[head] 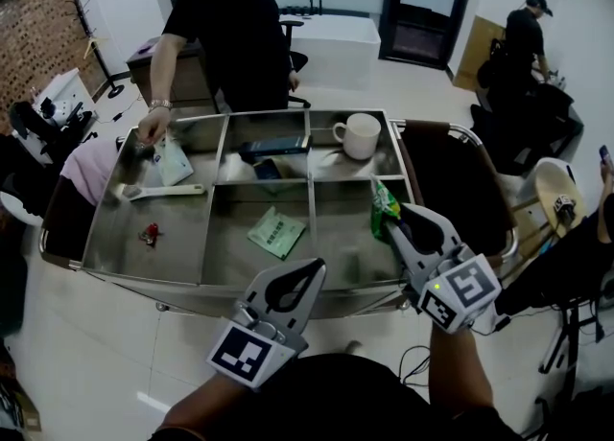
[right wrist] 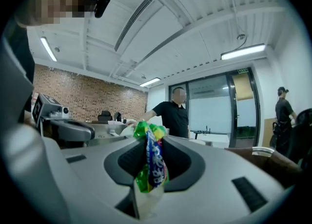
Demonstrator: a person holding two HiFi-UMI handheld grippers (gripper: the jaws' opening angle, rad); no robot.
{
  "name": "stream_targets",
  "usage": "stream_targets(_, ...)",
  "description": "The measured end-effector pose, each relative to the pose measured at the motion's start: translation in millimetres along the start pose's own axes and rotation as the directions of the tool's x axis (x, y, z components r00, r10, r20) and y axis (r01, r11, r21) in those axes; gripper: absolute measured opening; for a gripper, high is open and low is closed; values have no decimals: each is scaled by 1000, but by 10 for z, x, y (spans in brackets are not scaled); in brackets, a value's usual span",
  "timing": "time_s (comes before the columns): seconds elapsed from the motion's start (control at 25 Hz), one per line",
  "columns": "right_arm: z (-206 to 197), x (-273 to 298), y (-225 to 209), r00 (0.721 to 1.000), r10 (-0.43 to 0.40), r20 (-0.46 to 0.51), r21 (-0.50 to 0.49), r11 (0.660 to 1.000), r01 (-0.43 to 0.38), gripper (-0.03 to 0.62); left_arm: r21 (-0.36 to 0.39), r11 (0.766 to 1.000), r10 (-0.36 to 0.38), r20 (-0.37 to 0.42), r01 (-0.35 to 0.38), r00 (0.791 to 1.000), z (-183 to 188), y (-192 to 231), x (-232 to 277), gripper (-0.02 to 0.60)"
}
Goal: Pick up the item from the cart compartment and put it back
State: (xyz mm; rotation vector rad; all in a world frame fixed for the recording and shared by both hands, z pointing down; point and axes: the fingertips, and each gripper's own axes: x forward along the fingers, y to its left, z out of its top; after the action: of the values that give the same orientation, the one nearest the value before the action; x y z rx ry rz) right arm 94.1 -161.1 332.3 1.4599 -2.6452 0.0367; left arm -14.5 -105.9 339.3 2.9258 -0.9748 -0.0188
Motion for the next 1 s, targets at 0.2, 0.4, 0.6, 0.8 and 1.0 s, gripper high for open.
stream_targets(0.2, -61, 155, -9, 998, -31, -56, -149, 989, 22, 103, 2, 1000, 4, -5, -4, 1000, -11, 7, -16, 0)
stream_targets(0.4, -127, 278, -52, 989, -90, -120, -299, 953, 51, 103, 5, 1000, 11, -7, -11, 1000, -17, 26, -27, 0)
stream_targets(0.6, -206, 421, -34, 983, -103, -155, -384, 923, 36, 104, -2, 1000, 17, -8, -17, 1000, -29, 45, -43, 0)
stream_targets(0.8, -298, 539, -25, 974, -115, -197, -453, 891, 14, 106, 1, 1000, 21, -4, -21, 1000, -19, 67, -59, 0)
stream_targets(1.0, -477, 627, -12, 953, -119, -278, -487, 873, -34, 130, -2, 1000, 29, -3, -29, 1000, -15, 91, -74, 0)
